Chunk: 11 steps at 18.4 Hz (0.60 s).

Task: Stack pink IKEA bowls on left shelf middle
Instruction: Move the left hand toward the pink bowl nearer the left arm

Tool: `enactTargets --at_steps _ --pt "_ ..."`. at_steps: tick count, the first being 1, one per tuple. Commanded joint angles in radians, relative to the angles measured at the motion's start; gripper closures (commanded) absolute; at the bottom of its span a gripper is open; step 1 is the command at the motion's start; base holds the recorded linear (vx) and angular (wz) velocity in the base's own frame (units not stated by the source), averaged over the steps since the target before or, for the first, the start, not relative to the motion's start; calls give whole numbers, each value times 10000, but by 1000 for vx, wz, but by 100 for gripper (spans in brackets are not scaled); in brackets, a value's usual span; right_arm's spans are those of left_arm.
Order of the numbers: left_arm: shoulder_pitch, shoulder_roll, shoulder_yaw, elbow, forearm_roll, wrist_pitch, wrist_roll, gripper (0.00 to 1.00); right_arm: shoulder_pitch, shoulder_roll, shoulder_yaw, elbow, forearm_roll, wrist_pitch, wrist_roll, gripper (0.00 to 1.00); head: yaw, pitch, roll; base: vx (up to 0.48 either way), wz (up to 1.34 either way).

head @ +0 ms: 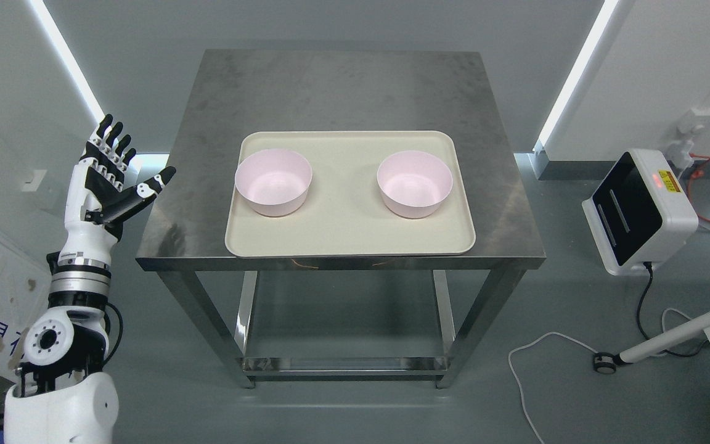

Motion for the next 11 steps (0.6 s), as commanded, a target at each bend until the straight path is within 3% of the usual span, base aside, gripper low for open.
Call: enactTargets --at_steps 1,6,9,11 --pt "459 76 -383 -147 -12 -264 -7 0 291 -175 -123 -337 -3 10 3 0 0 0 0 0 0" --pt "492 76 -383 -132 -12 -618 -53 0 291 -175 -108 -337 -3 10 3 0 0 0 0 0 0" --pt "369 76 -856 -102 -12 -1505 -419 0 291 -175 -108 -337 -3 10 3 0 0 0 0 0 0" --pt "354 879 -1377 -101 -12 -2607 -1062 0 291 -175 -108 -337 -3 10 3 0 0 0 0 0 0"
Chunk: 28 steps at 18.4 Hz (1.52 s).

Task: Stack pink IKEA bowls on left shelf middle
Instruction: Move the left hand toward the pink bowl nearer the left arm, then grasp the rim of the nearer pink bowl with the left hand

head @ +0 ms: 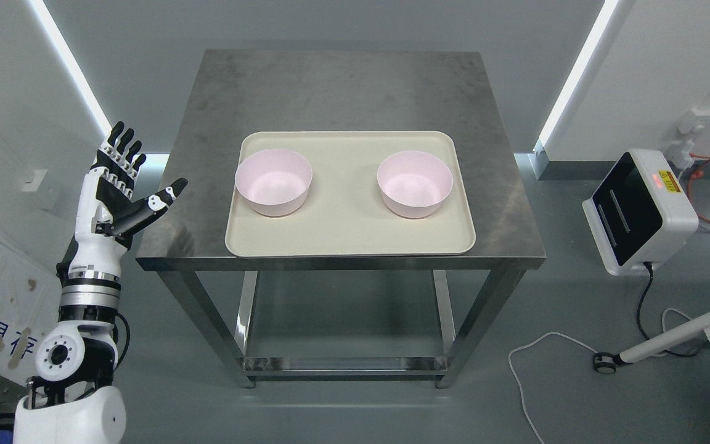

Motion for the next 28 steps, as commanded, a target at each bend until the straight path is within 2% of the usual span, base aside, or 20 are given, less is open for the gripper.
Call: enactTargets --at_steps 1,2,4,9,11,13,19,22,28 --pt "2 1316 -1327 -22 -16 -1494 -889 0 291 -174 -107 -337 0 29 3 0 0 0 0 0 0" --pt "-58 1715 -1634 130 -183 -1543 -937 0 291 -174 -107 -337 0 29 3 0 0 0 0 0 0" --pt "-746 1827 -1851 773 -1268 -1102 -983 0 291 -174 -107 -337 0 29 3 0 0 3 0 0 0" --pt "-2173 879 -3643 1770 -1580 2285 -969 2 291 -174 -107 -337 0 29 3 0 0 4 0 0 0" --pt "-2909 418 -3816 2643 -1702 2934 -892 4 291 -174 -123 -337 0 29 3 0 0 -1 0 0 0" --pt "-3294 156 -3754 3289 -2131 2966 -907 4 291 -174 -107 -337 0 29 3 0 0 -3 0 0 0" --pt "-3433 84 -3587 3675 -2209 2982 -907 9 291 -174 -107 -337 0 29 3 0 0 17 0 0 0" --pt "-3847 84 -3005 4150 -2225 2982 -907 10 291 -174 -107 -337 0 14 3 0 0 18 0 0 0" --pt "-4415 84 -1608 3952 -2133 2982 -1030 10 291 -174 -123 -337 0 29 3 0 0 18 0 0 0"
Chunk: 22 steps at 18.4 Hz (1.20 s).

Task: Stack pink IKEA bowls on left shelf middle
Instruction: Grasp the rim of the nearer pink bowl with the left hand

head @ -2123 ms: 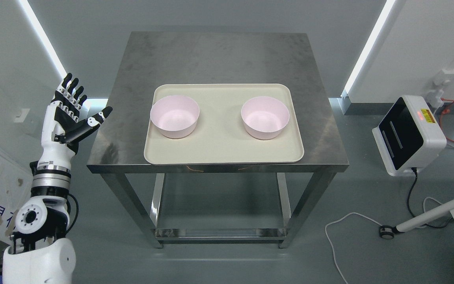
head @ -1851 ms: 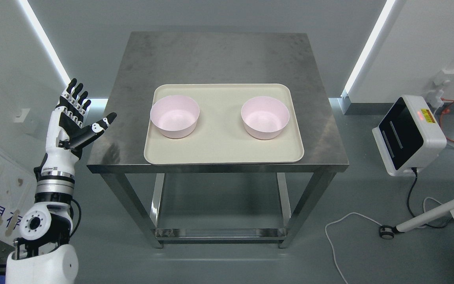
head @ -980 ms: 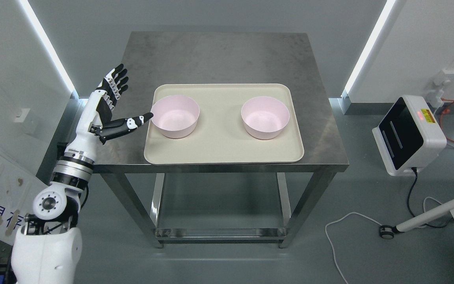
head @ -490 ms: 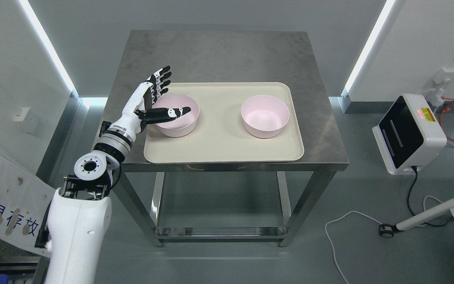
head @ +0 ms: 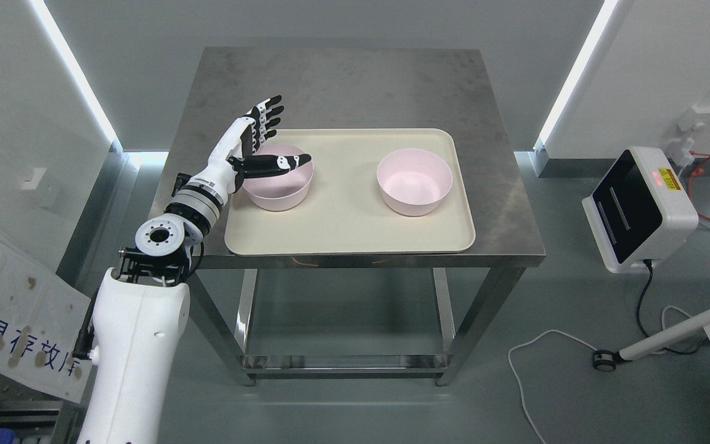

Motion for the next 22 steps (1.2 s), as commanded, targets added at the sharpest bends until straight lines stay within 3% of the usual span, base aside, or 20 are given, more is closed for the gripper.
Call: enactTargets --at_steps 1,12,17,22 --pt "-540 -5 1067 622 13 -27 -74 10 291 -175 -108 -337 0 -41 3 0 0 0 0 0 0" --pt "488 1110 868 698 -232 264 -595 10 291 -175 -107 -337 0 -56 3 0 0 1 0 0 0" --pt "319 972 823 683 -217 264 -657 27 291 -175 -107 -337 0 -56 3 0 0 1 0 0 0" --pt "304 956 -373 683 -263 219 -642 29 291 -175 -123 -337 0 -41 3 0 0 1 0 0 0"
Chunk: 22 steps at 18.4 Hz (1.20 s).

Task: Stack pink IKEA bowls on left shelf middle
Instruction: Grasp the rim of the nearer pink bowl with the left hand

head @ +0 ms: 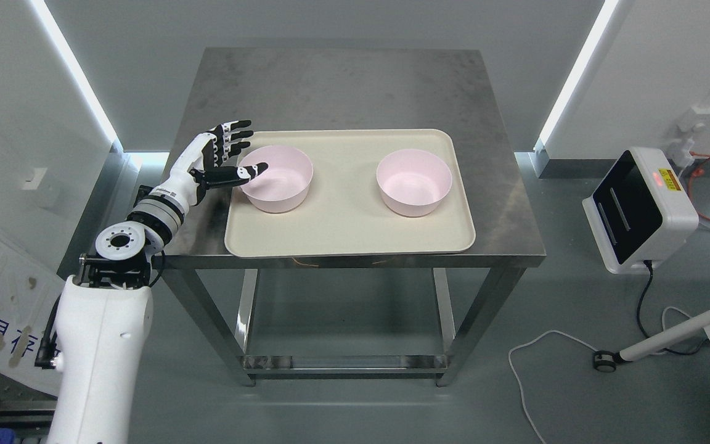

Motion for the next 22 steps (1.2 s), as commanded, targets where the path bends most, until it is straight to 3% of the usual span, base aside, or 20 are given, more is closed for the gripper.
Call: enactTargets --at_steps 1,6,22 --pt "-8 114 -1023 88 -33 -32 10 29 291 -174 -108 -337 0 -6 3 0 0 0 0 0 0" --pt "-605 -193 -1024 73 -48 -155 41 28 291 -174 -108 -337 0 10 3 0 0 0 0 0 8" --pt "-361 160 -1561 103 -339 -170 -20 29 291 -174 -123 -337 0 -6 3 0 0 0 0 0 -7"
